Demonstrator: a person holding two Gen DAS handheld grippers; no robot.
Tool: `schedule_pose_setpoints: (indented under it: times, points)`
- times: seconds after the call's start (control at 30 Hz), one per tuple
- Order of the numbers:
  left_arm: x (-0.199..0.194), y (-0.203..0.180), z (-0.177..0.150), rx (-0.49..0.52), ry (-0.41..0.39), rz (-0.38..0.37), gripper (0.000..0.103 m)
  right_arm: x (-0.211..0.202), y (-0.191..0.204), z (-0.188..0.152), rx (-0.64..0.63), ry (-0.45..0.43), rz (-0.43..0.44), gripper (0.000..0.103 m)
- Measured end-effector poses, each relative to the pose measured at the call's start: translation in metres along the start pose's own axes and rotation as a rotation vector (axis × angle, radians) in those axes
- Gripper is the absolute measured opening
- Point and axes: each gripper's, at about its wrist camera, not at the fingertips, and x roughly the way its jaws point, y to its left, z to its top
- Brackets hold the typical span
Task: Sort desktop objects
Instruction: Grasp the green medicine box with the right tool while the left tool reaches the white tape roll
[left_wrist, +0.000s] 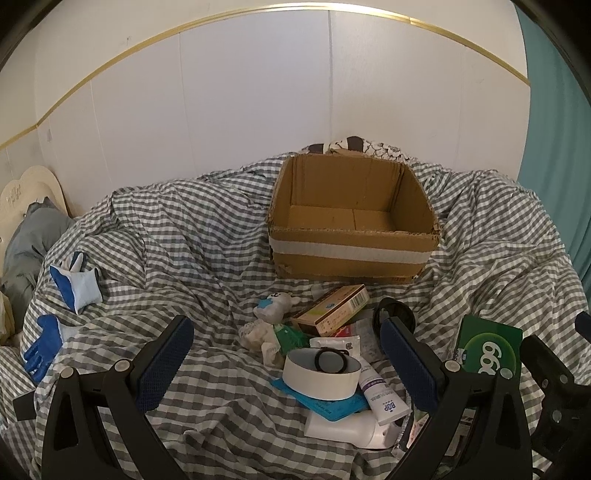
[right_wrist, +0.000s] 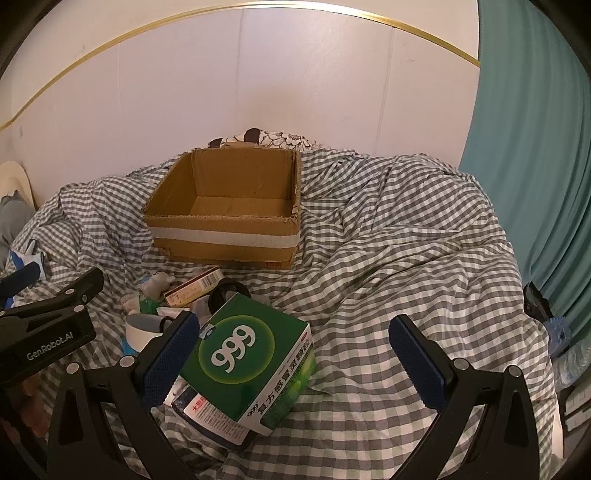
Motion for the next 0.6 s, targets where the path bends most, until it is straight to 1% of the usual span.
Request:
schedule_pose_setpoints:
  times: [0.4,0.6]
  points:
    - [0.008,0.011,-0.001,-0.028,0.026,-0.013,0.103,0.007,0.014,0.0,-0.022,0.038,0.002,0.103]
    - [0.015,0.017,-0.005,-0.024,0.057,-0.018,0.103,0.012,0.024,-0.005,-0.036,0.082,0.01,0.103]
